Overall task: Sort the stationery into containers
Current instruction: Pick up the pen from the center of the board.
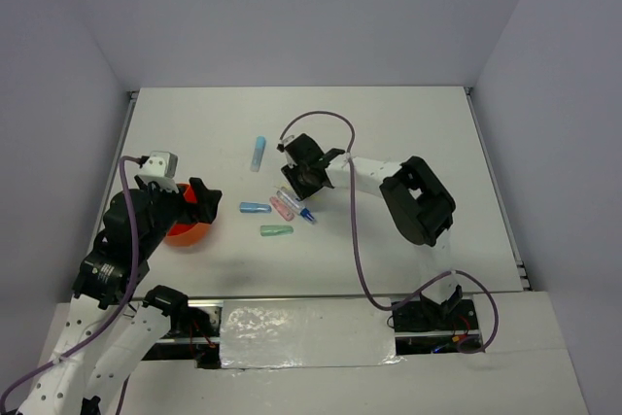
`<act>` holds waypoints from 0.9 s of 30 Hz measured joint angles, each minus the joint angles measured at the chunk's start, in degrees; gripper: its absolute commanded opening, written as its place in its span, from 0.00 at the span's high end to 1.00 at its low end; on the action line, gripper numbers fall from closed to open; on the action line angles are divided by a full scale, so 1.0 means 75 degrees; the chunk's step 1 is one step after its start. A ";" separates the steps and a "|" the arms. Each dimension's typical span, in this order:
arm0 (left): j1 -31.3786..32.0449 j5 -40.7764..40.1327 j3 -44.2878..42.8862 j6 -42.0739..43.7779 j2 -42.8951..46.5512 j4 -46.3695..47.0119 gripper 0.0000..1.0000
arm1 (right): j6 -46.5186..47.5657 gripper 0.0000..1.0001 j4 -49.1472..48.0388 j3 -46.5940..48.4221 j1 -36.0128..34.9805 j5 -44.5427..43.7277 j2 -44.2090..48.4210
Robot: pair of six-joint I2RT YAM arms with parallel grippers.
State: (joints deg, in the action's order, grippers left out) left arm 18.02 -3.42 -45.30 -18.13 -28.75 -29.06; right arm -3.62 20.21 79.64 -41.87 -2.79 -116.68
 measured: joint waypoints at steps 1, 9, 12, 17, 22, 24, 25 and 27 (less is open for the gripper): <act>0.0000 0.0009 0.0000 0.0000 0.0000 0.0000 0.01 | 0.0023 0.59 0.0012 0.0015 -0.0079 -0.0131 -0.0020; 0.0000 0.0047 0.0029 0.0000 -0.0064 0.0015 0.01 | -0.0044 0.76 -0.0396 -0.0525 -0.0236 -0.0530 0.0262; 0.0000 0.0050 0.0029 -0.0003 -0.0070 0.0015 0.01 | -0.0093 0.87 -0.0589 -0.0912 -0.0236 -0.0525 0.0498; 0.0000 0.0105 0.0029 -0.0023 -0.0105 0.0017 0.01 | -0.0181 0.93 -0.0833 -0.1390 -0.0236 -0.0519 0.0819; 0.0000 0.0114 0.0029 -0.0035 -0.0111 0.0020 0.01 | -0.0251 0.97 -0.0565 -0.1993 -0.0236 -0.0487 0.1399; 0.0000 0.0111 0.0029 -0.0044 -0.0117 0.0017 0.01 | -0.0251 1.00 -0.0297 -0.2174 -0.0236 -0.0513 0.1623; 0.0000 0.0114 0.0029 -0.0061 -0.0119 0.0017 0.01 | -0.0259 1.00 -0.0119 -0.2232 -0.0236 -0.0542 0.1740; 0.0000 0.0166 0.0029 -0.0181 -0.0137 0.0020 0.01 | -0.0297 1.00 0.0157 -0.2311 -0.0236 -0.0621 0.1985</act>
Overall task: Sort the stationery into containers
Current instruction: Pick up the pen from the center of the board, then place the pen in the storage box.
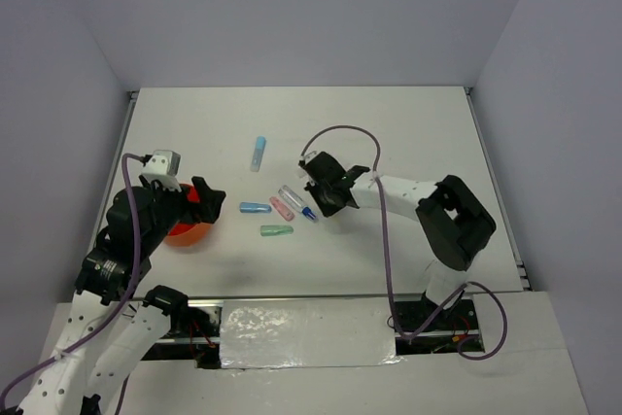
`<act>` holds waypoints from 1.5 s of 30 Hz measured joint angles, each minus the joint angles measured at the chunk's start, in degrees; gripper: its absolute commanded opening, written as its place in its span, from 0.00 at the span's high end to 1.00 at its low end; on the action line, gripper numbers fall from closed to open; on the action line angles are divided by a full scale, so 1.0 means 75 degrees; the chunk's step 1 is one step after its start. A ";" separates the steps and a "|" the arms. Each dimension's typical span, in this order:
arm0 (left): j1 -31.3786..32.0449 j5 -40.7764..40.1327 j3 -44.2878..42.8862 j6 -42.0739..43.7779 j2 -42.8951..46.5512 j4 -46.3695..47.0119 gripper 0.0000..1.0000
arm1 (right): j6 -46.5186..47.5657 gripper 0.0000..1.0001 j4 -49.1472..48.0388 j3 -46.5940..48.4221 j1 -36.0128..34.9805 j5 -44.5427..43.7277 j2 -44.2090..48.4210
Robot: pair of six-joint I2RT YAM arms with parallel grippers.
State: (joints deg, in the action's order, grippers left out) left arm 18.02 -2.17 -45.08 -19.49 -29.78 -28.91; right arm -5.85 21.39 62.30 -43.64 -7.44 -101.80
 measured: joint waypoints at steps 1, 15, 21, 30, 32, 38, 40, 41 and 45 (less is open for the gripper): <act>0.0000 0.0082 0.0000 -0.0055 -0.0009 0.0009 0.01 | -0.0050 1.00 0.0146 -0.0012 0.0000 -0.0064 0.0157; 0.0580 0.3209 -0.0207 -0.2713 -0.1087 0.2830 0.01 | -0.1699 1.00 -0.0262 -0.1195 -0.0015 0.0221 0.6237; 0.2806 0.2990 -0.0565 -0.3235 -0.1784 0.4086 0.01 | -0.2480 1.00 -0.0909 -0.2022 -0.0536 0.1043 0.8285; 0.4677 0.1751 -0.1105 -0.2739 -0.3628 0.4736 0.01 | -0.2766 1.00 -0.1070 -0.2110 -0.1309 0.1119 0.8597; 0.4677 0.1521 -0.1134 -0.2620 -0.3684 0.4698 0.01 | -0.2763 1.00 -0.1040 -0.2168 -0.1361 0.1177 0.8705; 0.4674 0.1230 -0.1480 -0.2582 -0.3893 0.4878 0.13 | -0.2693 1.00 -0.1081 -0.2270 -0.1722 0.1352 0.8743; 0.4674 0.1174 -0.1501 -0.2567 -0.3905 0.4925 0.22 | -0.2669 0.99 -0.1081 -0.2320 -0.1784 0.1373 0.8740; 0.4674 0.1172 -0.1501 -0.2588 -0.3905 0.4948 0.27 | -0.2664 0.99 -0.1081 -0.2340 -0.1792 0.1376 0.8740; 0.4674 0.1169 -0.1498 -0.2594 -0.3905 0.5100 0.73 | -0.2637 0.98 -0.1084 -0.2355 -0.1801 0.1437 0.8682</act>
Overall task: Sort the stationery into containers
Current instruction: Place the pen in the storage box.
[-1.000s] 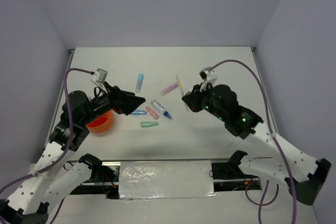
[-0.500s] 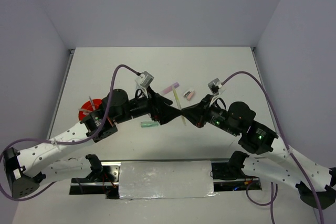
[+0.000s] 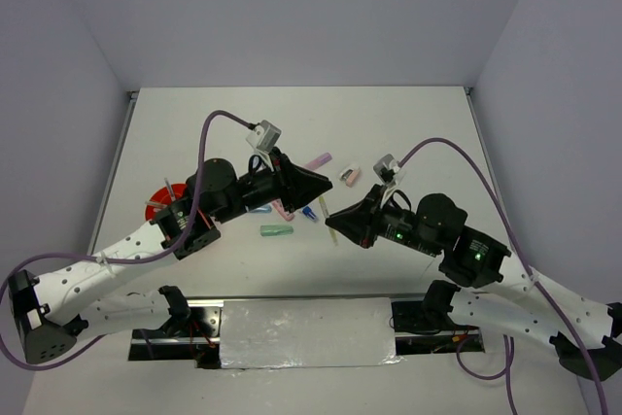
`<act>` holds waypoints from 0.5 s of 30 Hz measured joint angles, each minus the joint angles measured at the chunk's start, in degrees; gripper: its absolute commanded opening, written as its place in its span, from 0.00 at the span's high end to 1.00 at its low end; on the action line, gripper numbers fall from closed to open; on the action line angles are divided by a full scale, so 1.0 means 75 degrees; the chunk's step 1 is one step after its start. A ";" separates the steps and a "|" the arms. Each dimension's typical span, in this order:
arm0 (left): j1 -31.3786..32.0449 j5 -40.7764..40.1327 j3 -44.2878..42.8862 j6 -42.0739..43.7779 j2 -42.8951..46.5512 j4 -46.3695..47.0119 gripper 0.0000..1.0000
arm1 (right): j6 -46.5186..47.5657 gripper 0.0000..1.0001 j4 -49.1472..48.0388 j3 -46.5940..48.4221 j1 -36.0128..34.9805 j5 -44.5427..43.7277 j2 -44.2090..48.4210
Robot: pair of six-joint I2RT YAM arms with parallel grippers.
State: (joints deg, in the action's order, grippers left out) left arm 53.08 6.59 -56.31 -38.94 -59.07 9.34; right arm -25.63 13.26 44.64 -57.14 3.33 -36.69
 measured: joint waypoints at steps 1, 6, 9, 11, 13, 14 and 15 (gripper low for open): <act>0.0000 0.0003 0.0009 -0.0038 0.0000 0.0023 0.80 | 0.0009 0.97 -0.0009 0.0000 -0.0003 0.0058 -0.0026; 0.0000 0.0105 0.0064 -0.0006 0.0003 0.0230 1.00 | 0.0082 0.40 -0.0093 -0.0020 -0.0044 0.0134 -0.0044; 0.0000 0.0064 0.0099 0.0055 0.0015 0.0289 1.00 | 0.0032 0.00 -0.0210 -0.0207 -0.0047 0.0017 0.0125; 0.0000 -0.0009 0.0099 0.0207 0.0055 0.0239 1.00 | 0.0050 0.00 -0.0221 -0.0373 -0.0050 -0.0090 0.0358; 0.0000 -0.0125 0.0099 0.0379 0.0154 0.0082 1.00 | 0.0023 0.00 -0.0152 -0.0417 -0.0050 -0.0254 0.0557; 0.0000 -0.0245 0.0099 0.0490 0.0221 -0.0026 1.00 | 0.0023 0.00 -0.0146 -0.0417 -0.0047 -0.0350 0.0644; 0.0000 -0.0344 0.0096 0.0592 0.0297 -0.0137 1.00 | 0.0023 0.00 -0.0102 -0.0417 -0.0050 -0.0458 0.0714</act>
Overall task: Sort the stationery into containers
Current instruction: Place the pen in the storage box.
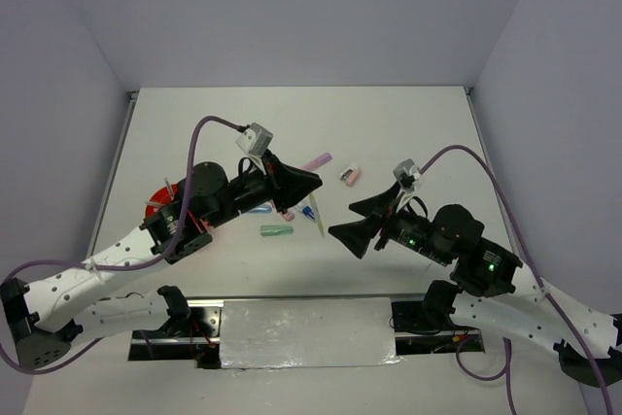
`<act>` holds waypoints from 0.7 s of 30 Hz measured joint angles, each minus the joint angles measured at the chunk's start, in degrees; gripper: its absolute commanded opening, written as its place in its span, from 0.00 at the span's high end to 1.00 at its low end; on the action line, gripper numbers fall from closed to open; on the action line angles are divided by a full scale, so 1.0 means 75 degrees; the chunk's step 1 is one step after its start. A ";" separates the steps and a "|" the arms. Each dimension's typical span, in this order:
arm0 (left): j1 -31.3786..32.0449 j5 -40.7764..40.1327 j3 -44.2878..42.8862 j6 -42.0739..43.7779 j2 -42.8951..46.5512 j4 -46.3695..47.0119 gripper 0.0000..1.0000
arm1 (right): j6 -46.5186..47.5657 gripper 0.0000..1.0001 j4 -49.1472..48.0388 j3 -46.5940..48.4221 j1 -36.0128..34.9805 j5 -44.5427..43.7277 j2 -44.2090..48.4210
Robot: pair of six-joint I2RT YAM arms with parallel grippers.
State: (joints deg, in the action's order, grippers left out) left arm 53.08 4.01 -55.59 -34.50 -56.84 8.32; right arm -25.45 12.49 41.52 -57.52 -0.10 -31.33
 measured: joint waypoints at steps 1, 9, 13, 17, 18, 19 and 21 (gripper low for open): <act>0.0000 -0.0143 0.0000 0.0157 0.0102 -0.0169 1.00 | 0.0003 0.00 0.0090 0.0000 0.0000 -0.0119 0.0087; 0.0003 -0.2859 -0.0070 0.1195 0.1087 -0.1955 1.00 | 0.0038 0.00 0.0962 0.0000 0.0003 -0.1233 0.1072; 0.0000 -0.4884 -0.0213 0.1536 0.1568 -0.2911 1.00 | 0.0090 0.00 0.1227 -0.0067 0.0003 -0.1574 0.1177; 0.0000 -0.6776 -0.0446 0.1635 0.1918 -0.3739 1.00 | 0.0175 0.00 0.1448 -0.0248 0.0003 -0.1740 0.1160; -0.0003 -0.7227 -0.0504 0.1626 0.1988 -0.3966 1.00 | 0.0201 0.00 0.1475 -0.0283 0.0003 -0.1760 0.1157; -0.0003 -0.7632 -0.0530 0.1623 0.2072 -0.4124 1.00 | 0.0254 0.00 0.1486 -0.0318 0.0003 -0.1769 0.1157; 0.0000 -0.8411 -0.0527 0.1649 0.2276 -0.4383 1.00 | 0.0332 0.00 0.1486 -0.0373 0.0003 -0.1769 0.1157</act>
State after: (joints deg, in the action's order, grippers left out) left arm 53.08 -59.07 -59.55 -22.13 -39.77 -24.56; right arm -22.96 23.64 38.72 -57.49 -13.37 -22.65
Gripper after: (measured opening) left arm 0.189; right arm 0.996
